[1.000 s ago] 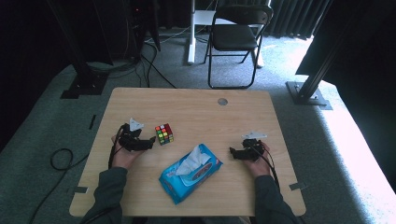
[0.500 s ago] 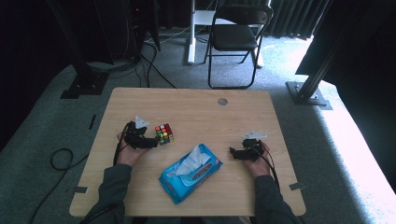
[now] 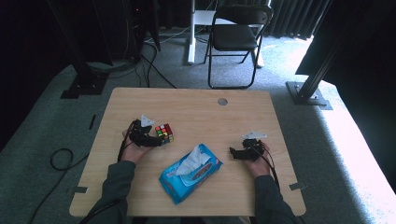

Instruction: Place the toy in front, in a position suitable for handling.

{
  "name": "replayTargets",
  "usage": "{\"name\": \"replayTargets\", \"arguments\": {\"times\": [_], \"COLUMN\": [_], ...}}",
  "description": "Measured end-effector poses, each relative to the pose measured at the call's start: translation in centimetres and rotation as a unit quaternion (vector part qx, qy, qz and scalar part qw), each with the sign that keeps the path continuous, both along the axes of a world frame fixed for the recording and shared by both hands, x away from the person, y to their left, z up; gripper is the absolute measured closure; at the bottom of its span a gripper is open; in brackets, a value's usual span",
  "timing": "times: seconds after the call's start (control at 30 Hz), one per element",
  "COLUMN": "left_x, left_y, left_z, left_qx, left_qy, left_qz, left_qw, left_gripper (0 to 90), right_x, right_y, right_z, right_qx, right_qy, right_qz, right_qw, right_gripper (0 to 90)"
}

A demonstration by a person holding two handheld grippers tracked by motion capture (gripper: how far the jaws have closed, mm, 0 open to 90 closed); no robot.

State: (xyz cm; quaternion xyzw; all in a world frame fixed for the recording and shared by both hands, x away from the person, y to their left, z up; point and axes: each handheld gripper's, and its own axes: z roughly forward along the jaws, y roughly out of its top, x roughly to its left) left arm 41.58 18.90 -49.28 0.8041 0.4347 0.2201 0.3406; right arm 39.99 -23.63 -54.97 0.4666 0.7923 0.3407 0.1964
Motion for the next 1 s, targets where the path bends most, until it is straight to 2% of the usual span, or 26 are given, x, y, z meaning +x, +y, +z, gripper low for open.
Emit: {"name": "replayTargets", "arguments": {"times": [0.13, 0.4, 0.53, 0.93, 1.0], "left_x": [0.3, 0.9, 1.3, 1.9, 2.1], "left_y": [-0.3, -0.6, -0.6, -1.0, -1.1], "left_z": [-0.1, -0.2, -0.3, -1.1, -1.3], "left_qx": [-0.006, -0.001, -0.006, -0.008, -0.008], "left_qy": [0.002, -0.002, -0.003, 0.0, 0.008], "left_qz": [-0.007, -0.016, -0.02, -0.047, -0.059], "left_qw": [1.0, 0.9999, 0.9998, 0.9989, 0.9982], "left_gripper": [16.4, 16.4, 16.4, 16.0, 16.0], "right_x": [0.0, 0.0, 0.0, 0.0, 0.0], "right_y": [0.0, 0.0, 0.0, 0.0, 0.0], "right_z": [0.0, 0.0, 0.0, 0.0, 0.0], "right_qx": [0.0, 0.0, 0.0, 0.0, 0.0], "right_qy": [0.0, 0.0, 0.0, 0.0, 0.0], "right_qz": [0.0, 0.0, 0.0, 0.0, 0.0], "right_qw": [1.0, 1.0, 1.0, 1.0, 1.0], "right_gripper": [13.2, 13.2, 13.2, 13.2, 13.2]}}
